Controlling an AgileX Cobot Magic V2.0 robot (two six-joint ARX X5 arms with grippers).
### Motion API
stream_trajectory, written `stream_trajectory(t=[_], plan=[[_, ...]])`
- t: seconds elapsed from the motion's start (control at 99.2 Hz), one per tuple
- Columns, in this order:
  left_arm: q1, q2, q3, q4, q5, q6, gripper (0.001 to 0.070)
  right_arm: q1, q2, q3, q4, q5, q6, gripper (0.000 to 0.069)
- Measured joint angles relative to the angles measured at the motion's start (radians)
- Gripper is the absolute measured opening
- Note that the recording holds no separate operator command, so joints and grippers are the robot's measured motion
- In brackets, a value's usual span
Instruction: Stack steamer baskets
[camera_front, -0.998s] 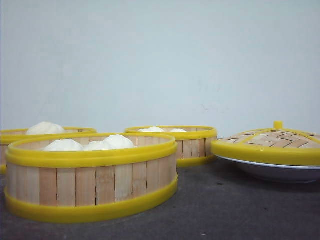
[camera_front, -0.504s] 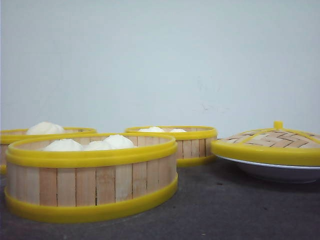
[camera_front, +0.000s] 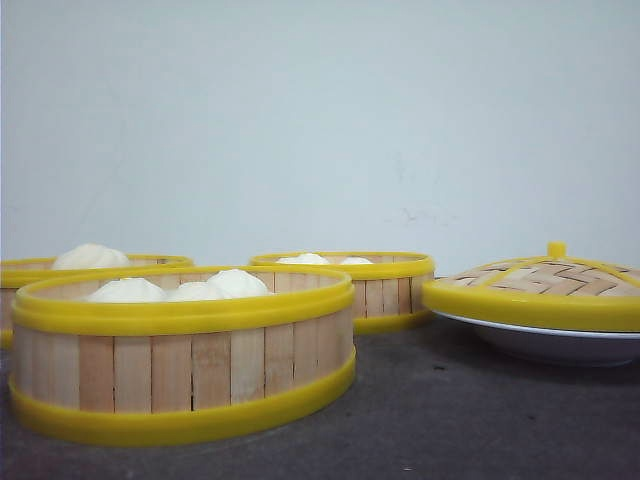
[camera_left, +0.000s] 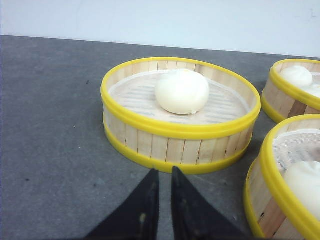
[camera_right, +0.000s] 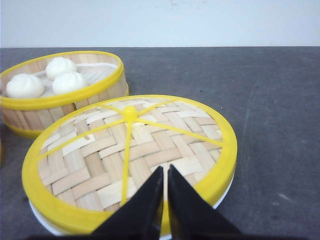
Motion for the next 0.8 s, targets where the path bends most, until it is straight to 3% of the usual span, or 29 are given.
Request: stream_trajectory(t=[0.131,0.292,0.504,0.685,0.796], plan=[[0.000,0.000,0.000,0.002,0.000,0.000,0.0017,0.000,0.000,0.000,0.001,0.003,-0.001,0.0009],[0.000,0.000,-0.003,0.013,0.000,0.000,0.0017,0.000,0.000,0.000,-0.007,0.074,-0.009,0.0009],[0.000,0.000,-0.003,0.053,0.000,0.000,0.0017,0.000,0.000,0.000,-0.005,0.074,-0.007,0.0009],[0.000,0.001,0.016,0.068,0.008,-0.047,0.0017,0.000,0.006,0.045,-0.007,0.066,0.105,0.0009],[0.000,0.026,0.129,0.031,0.011,-0.066,0.0017,0.000,0.040,0.182,-0.025,0.043,0.162,0.0009]])
